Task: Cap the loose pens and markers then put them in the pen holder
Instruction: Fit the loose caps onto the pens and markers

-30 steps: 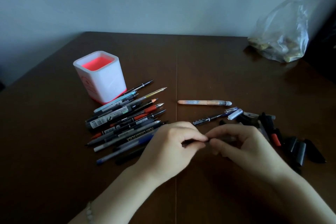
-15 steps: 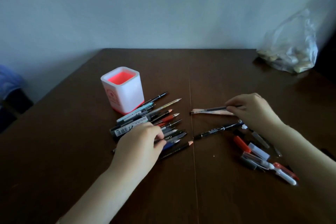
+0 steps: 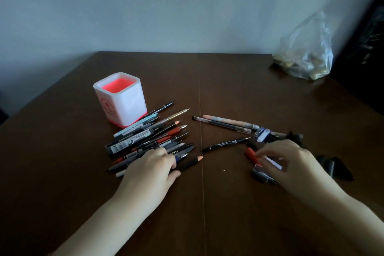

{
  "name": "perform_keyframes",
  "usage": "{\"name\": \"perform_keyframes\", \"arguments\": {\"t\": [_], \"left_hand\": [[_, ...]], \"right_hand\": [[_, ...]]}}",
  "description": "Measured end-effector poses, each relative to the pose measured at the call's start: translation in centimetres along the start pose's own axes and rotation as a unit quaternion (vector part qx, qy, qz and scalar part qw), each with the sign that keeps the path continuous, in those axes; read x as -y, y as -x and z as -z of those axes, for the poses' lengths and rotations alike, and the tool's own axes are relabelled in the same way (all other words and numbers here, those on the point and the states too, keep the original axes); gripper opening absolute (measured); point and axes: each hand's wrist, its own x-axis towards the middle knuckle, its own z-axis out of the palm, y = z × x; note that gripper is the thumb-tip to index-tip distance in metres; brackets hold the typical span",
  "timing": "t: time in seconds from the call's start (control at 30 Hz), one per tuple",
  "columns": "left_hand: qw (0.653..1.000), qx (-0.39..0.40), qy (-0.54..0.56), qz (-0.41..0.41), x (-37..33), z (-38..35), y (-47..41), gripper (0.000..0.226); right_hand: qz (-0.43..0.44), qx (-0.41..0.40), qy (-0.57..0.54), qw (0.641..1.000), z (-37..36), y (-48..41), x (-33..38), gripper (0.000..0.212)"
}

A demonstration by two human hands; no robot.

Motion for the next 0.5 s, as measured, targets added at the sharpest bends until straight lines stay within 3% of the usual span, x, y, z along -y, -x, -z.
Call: {"name": "perform_keyframes", "arguments": {"t": [0.1,0.17,0.33,0.5], "left_hand": [[0.997,-0.004,-0.069,-0.033,-1.0,-0.3,-0.5,0.018],[0.997,-0.051,-0.023,-0.05,-1.8,-0.4,-1.0,0.024],[0.989,-0.096,0.099,-0.055,-4.8,-1.5,-2.5,0.009],[0.976,-0.105,0.184,-0.057,-5.4,-3.0,-3.2,0.008]], "right_hand": [[-0.026,0.007,-0.006,1.0,0.6,2.5,-0.5,0.038],[-0.042,-0.004,0.006,0.999,1.0,3.7,-1.1,0.038],[-0.1,-0.062,0.02,0.993,1.4,4.0,-2.8,0.017],[-0.15,-0.074,0.066,0.984,1.0,0.2,-2.8,0.022]]}}
